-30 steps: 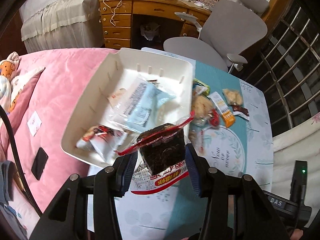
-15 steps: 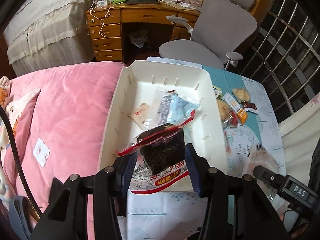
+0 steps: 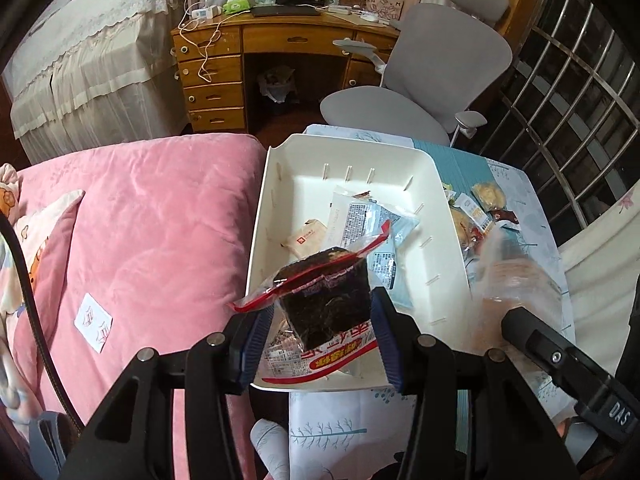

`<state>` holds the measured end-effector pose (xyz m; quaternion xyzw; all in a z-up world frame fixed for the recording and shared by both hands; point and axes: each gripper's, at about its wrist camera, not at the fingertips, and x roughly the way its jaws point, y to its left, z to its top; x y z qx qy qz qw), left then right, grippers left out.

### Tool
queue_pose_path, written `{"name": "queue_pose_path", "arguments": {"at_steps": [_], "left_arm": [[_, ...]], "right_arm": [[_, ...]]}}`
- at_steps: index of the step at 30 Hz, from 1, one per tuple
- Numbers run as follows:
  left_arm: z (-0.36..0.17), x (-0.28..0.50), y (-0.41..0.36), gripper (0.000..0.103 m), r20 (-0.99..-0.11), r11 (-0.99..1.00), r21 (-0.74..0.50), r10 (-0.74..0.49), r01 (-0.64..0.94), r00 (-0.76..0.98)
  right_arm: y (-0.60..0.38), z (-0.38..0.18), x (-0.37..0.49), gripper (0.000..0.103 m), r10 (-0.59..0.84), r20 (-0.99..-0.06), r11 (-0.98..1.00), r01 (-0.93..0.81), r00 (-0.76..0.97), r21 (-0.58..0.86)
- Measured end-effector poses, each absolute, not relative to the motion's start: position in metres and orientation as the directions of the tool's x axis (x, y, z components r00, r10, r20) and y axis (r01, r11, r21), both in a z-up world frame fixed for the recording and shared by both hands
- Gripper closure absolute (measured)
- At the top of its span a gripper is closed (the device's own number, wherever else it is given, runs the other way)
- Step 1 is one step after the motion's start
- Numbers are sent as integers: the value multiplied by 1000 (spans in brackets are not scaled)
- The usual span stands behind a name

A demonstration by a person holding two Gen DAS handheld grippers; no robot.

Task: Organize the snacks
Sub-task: 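Carry the brown packet over the tray with the left tool while the right carries the clear bag, then open the left tool over the tray while the right opens to drop the clear bag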

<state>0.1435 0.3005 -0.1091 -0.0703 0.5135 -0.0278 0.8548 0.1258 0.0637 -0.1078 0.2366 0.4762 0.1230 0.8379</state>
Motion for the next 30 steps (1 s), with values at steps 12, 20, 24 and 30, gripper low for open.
{"name": "queue_pose_path", "arguments": {"at_steps": [12,20,24,30], "left_arm": [[-110,135,309,30,-870,984,-165,-118,-58,478],[-117,132,290,24,-881,983,-181,-157,-12,446],[-126,131,268,24,-896,982,-188,-181,22,405],[-136,129,228,23,-913,977,-201,-211,64,350]], "right_arm": [[71,-113,124,6,451,-744,854,3,494,520],[58,-120,115,6,435,-764,857,41,477,514],[43,-130,107,6,405,-791,868,79,459,490],[1,-146,94,6,354,-834,876,162,424,454]]}}
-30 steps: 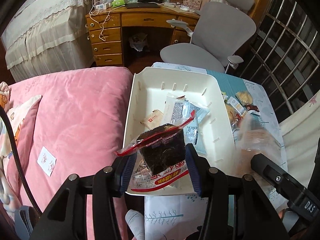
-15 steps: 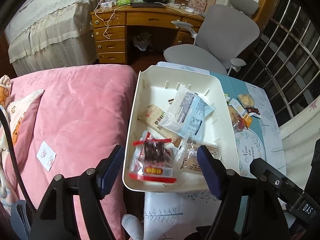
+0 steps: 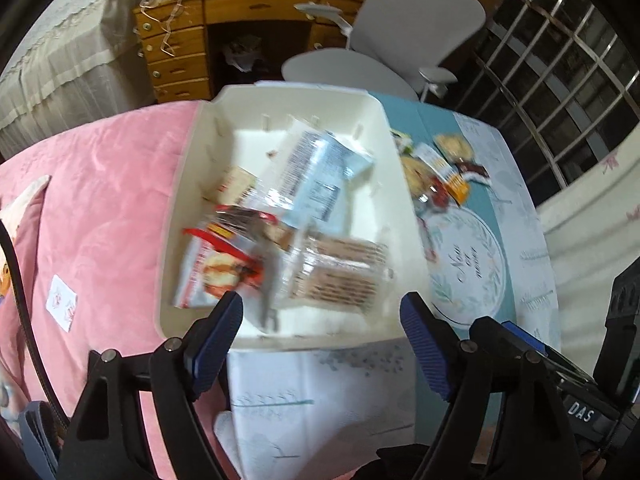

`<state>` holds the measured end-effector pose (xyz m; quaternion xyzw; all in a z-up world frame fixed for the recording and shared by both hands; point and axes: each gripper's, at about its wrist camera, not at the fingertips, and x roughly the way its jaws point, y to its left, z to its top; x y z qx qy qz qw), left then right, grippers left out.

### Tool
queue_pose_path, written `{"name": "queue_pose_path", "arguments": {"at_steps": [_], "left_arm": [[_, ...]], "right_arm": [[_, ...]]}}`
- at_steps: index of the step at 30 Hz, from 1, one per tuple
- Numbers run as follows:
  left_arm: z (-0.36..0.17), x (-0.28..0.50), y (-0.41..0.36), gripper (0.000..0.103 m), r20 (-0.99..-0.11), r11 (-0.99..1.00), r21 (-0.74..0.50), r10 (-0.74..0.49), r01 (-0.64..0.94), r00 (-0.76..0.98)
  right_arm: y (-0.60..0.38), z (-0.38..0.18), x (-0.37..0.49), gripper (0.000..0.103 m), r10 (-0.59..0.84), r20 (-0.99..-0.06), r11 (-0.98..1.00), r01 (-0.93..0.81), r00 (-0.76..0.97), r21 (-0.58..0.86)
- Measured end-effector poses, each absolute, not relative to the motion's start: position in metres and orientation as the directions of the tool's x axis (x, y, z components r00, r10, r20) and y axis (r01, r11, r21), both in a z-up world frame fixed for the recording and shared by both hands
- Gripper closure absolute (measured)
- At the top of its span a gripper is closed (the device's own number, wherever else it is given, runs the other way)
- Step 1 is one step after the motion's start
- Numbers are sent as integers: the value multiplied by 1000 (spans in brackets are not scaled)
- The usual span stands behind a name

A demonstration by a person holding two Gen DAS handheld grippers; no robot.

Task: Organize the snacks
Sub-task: 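Open the left tool over the tray while the right opens to drop the clear bag, then grasp the red-label clear bag with the left tool while the right grasps the red snowflake packet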

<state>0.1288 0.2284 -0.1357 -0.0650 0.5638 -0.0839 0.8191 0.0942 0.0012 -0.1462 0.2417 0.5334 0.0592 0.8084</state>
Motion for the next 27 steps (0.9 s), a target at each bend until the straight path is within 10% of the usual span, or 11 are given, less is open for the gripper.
{"name": "queue_pose_path", "arguments": {"at_steps": [27], "left_arm": [[-189,195,4,23,-959,983,-183,-177,-5,222]], "right_arm": [[-209,-182,147,6,277,-873,930,115,402,348]]}}
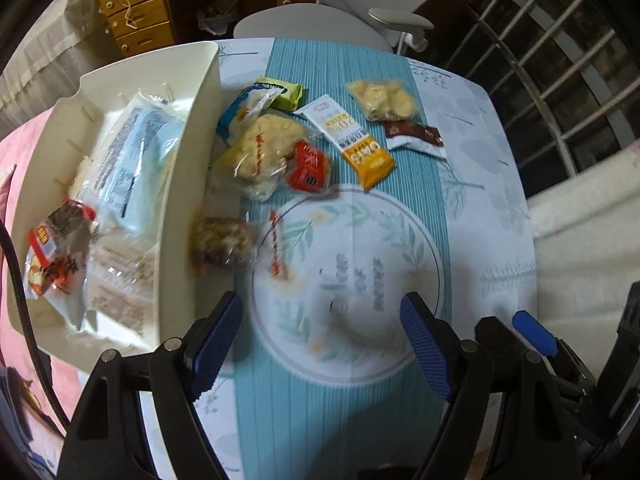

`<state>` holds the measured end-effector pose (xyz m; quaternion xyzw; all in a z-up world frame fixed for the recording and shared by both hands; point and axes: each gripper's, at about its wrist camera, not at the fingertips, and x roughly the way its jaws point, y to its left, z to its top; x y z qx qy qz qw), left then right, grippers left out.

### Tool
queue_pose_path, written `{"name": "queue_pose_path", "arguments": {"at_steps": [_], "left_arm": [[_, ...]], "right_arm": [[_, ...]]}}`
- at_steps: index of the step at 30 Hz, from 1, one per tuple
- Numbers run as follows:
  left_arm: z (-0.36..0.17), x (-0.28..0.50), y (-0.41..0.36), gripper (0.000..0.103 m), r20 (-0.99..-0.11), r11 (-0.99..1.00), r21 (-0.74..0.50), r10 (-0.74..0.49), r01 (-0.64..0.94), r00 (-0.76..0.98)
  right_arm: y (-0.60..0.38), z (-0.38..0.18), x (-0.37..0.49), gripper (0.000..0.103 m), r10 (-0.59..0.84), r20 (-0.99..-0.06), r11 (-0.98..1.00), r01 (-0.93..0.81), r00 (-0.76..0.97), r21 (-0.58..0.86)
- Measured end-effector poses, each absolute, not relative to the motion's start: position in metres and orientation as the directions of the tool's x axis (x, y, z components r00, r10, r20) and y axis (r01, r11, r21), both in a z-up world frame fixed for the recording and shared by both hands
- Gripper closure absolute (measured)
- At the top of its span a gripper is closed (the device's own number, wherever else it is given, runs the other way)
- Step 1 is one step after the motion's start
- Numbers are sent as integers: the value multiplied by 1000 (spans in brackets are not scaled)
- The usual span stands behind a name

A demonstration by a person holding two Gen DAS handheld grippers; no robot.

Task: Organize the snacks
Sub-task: 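Grasp the red-label clear bag with the left tool while the right grasps the red snowflake packet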

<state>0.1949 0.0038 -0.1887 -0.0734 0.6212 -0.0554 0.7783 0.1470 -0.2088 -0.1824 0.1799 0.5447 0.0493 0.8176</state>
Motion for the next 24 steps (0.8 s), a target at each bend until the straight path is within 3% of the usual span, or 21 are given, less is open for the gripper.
{"name": "queue_pose_path", "arguments": {"at_steps": [12,24], "left_arm": [[-222,258,-15,23,-967,995,-83,-66,-58,247],[-248,294,-14,23,-966,992,-62,-33,-106,256]], "right_arm": [[-224,-195,228,6,238,-817,957,18,526,290],[-220,-217,293,6,170,-767,981,-32,619,192]]}}
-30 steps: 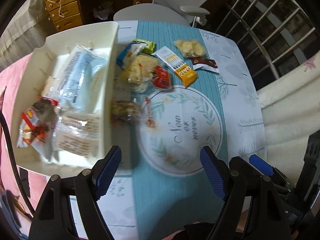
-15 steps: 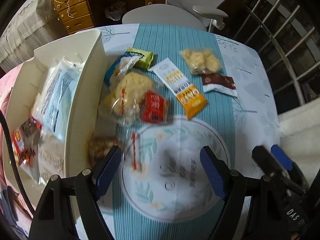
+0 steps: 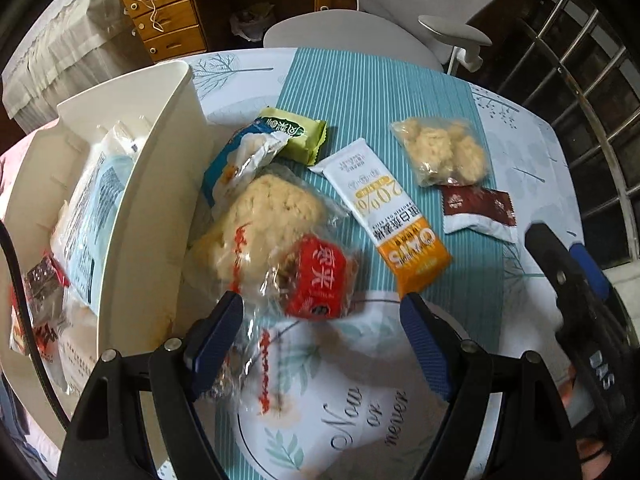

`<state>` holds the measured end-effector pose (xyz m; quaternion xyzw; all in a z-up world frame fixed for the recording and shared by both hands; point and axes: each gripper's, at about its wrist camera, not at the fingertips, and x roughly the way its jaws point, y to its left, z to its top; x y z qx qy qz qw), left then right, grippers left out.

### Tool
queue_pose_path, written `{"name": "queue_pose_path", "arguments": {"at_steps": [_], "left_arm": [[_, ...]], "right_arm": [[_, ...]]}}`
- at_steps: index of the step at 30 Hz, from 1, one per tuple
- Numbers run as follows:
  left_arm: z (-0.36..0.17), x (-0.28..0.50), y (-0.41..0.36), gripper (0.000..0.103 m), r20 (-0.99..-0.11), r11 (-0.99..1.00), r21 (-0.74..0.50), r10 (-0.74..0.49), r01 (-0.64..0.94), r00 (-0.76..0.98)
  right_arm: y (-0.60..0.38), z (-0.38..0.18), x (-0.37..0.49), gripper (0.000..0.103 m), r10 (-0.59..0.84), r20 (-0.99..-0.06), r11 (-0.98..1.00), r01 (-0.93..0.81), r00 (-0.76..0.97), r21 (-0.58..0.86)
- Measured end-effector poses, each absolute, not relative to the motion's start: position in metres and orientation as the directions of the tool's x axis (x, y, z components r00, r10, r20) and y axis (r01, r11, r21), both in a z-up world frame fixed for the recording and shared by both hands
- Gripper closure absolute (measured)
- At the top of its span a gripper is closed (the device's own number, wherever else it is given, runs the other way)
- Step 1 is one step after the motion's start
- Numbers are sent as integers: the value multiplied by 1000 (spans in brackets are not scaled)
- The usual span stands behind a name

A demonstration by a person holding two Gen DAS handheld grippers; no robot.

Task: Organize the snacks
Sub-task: 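Grasp the red-label clear bag with the left tool while the right grasps the red snowflake packet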

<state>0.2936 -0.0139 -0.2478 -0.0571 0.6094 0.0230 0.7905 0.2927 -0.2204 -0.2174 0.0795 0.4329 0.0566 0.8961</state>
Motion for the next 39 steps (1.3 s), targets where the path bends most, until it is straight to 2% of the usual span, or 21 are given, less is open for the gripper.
{"name": "queue_pose_path", "arguments": {"at_steps": [10,16,20,23,24,26,34,36,38,39], "left_arm": [[-264,296,-33,23,-944,993,111,120,-47,307],[-269,294,-37,23,-929,983,182,178,-17,325],[-270,294,-36,31,-921,976,217,211,-19,327],[-271,290,-36,44,-926,978,206,201,-18,318],[-271,290,-36,45,-925,978,205,201,-19,321],[-271,290,-35,45,-926,979,203,198,-17,321],[-267,285,-35,49,-938,983,186,180,-11,295],[-263,281,-33,61,-941,986,163,161,-17,298],[-258,277,-32,67,-945,990,140,137,-13,297],[-257,276,-32,78,-946,991,134,132,-13,295]], "right_arm": [[-205,-252,328,7,143,-816,989,-50,560,139],[-193,-268,337,16,110,-849,994,-69,517,87],[-182,-269,340,23,87,-846,994,-97,526,43],[-179,-269,341,28,79,-847,995,-95,526,33],[-178,-269,342,33,75,-846,995,-100,528,25],[-176,-269,341,37,65,-844,993,-114,532,4],[-177,-265,340,46,76,-864,991,-131,498,12],[-178,-263,337,49,70,-876,993,-121,477,13],[-178,-261,333,50,60,-883,993,-116,465,7],[-178,-261,331,51,56,-888,993,-115,457,3]]}}
